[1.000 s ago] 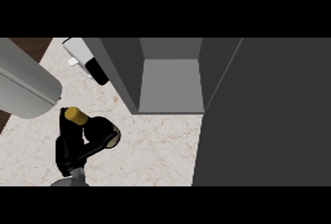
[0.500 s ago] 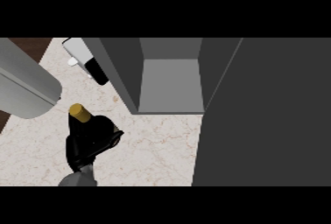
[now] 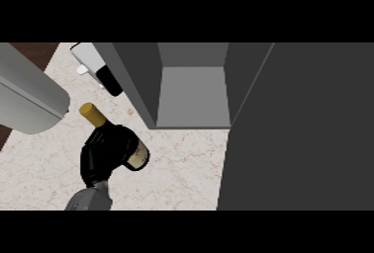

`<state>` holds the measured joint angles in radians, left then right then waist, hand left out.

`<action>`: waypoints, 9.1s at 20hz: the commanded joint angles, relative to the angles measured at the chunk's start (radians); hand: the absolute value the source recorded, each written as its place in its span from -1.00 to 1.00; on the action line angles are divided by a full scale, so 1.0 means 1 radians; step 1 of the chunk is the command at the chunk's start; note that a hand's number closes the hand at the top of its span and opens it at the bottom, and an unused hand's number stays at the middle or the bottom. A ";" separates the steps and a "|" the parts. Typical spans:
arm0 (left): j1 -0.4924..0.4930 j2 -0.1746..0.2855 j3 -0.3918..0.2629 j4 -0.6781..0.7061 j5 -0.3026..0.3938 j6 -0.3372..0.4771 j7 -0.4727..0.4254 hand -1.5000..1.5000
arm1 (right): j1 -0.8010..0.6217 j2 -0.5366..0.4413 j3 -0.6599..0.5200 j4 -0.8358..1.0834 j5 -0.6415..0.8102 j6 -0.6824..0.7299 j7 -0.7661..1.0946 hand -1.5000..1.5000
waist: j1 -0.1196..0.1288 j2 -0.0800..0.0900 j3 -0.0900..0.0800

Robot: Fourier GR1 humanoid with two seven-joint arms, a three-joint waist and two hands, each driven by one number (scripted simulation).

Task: Pick up the wine, place it into the cabinet and close the cabinet

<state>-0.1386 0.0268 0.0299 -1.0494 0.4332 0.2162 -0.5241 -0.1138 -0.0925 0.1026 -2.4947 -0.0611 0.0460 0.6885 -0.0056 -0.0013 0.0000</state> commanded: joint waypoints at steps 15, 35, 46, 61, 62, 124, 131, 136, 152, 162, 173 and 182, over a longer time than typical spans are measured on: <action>0.054 0.258 -0.033 -0.017 -0.132 -0.356 -0.177 1.00 | -0.003 0.011 -0.034 -0.082 -0.078 -0.001 0.030 -1.00 | 0.004 0.000 0.000; 0.137 0.167 -0.184 -0.701 -0.129 -0.201 0.314 1.00 | 0.083 0.050 0.023 -0.121 -0.028 0.012 0.004 -1.00 | 0.002 -0.002 0.001; -0.070 -0.013 -0.334 -0.762 -0.232 -0.027 0.548 1.00 | 0.050 0.050 0.014 -0.056 -0.044 0.028 -0.018 -1.00 | -0.001 0.000 0.000; -0.358 -0.027 -0.435 -0.633 -0.300 0.276 0.624 1.00 | 0.030 0.037 -0.027 -0.110 -0.068 0.025 0.048 -1.00 | -0.001 -0.001 0.000; -0.362 -0.027 -0.531 -0.652 -0.293 0.377 0.648 1.00 | 0.051 0.062 0.018 -0.074 -0.027 0.032 -0.013 -1.00 | -0.002 -0.001 0.000; -0.745 -0.026 -0.222 0.410 -0.037 0.220 0.062 1.00 | 0.075 0.060 -0.063 -0.021 -0.093 0.085 -0.079 -1.00 | -0.015 0.006 0.000; -0.857 0.007 -0.173 0.510 -0.020 0.227 0.054 1.00 | 0.173 0.067 -0.022 -0.102 -0.077 0.106 -0.079 -1.00 | -0.024 0.005 0.000; -0.890 -0.016 -0.127 0.648 -0.046 0.259 -0.119 1.00 | 0.124 0.038 -0.096 -0.065 -0.164 0.121 -0.069 -1.00 | -0.036 0.012 0.000; -0.975 -0.027 0.037 0.823 0.073 0.178 -0.177 1.00 | 0.083 0.066 -0.037 -0.032 -0.111 0.111 -0.071 -1.00 | -0.050 0.019 -0.001; -0.988 0.013 0.057 0.893 0.060 0.098 -0.204 1.00 | 0.084 0.073 -0.007 -0.010 -0.066 0.111 -0.085 -1.00 | -0.050 0.021 -0.001; -0.961 0.014 0.037 0.956 0.007 0.181 -0.263 -1.00 | 0.063 0.086 0.011 -0.021 -0.067 0.105 -0.091 -1.00 | -0.068 0.029 -0.001; -0.991 -0.015 0.008 0.986 -0.038 0.279 -0.239 -1.00 | 0.016 0.069 -0.019 -0.010 -0.090 0.102 -0.053 -1.00 | -0.072 0.030 -0.001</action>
<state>-1.1416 0.0056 0.0519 -0.0805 0.4158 0.4737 -0.7560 -0.0866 -0.0165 0.0976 -2.4496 -0.1044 0.1552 0.5968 -0.0755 0.0240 0.0012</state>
